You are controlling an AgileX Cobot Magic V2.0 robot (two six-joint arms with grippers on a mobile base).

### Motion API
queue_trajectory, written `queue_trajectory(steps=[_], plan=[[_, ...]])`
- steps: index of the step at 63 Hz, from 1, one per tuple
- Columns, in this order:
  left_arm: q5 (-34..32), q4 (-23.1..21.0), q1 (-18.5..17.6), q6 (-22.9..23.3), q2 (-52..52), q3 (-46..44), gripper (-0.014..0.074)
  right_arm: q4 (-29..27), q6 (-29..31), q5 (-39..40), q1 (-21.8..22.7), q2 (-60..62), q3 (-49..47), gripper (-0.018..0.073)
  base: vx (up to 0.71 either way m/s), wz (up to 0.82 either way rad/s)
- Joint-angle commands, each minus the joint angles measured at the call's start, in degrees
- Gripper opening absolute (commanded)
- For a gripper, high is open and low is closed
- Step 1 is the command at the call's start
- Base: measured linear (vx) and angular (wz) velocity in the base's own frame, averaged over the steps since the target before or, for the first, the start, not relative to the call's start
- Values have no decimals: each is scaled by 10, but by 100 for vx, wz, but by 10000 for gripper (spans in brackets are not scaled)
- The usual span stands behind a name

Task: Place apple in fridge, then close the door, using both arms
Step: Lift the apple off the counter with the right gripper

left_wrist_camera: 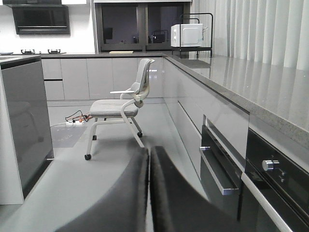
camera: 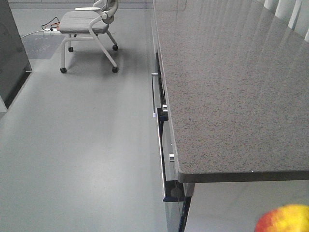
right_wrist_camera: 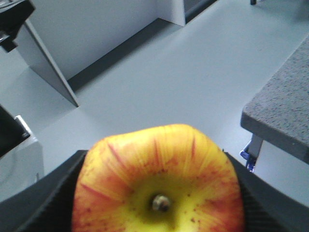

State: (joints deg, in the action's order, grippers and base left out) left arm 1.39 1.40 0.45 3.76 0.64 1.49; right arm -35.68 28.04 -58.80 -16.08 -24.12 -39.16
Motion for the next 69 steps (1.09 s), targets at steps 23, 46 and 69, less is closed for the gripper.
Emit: queue_trajectory(steps=[23,46,69], plan=[[-41,-5,-4,2,9,12,-6,-26,-12,8,0,50,-16,398,0,0],[-41,-5,-4,2,9,12,-6,-26,-12,7,0,50,-16,398,0,0],[-41,-5,-4,2,9,12,-6,-26,-12,7,0,50,-16,398,0,0]])
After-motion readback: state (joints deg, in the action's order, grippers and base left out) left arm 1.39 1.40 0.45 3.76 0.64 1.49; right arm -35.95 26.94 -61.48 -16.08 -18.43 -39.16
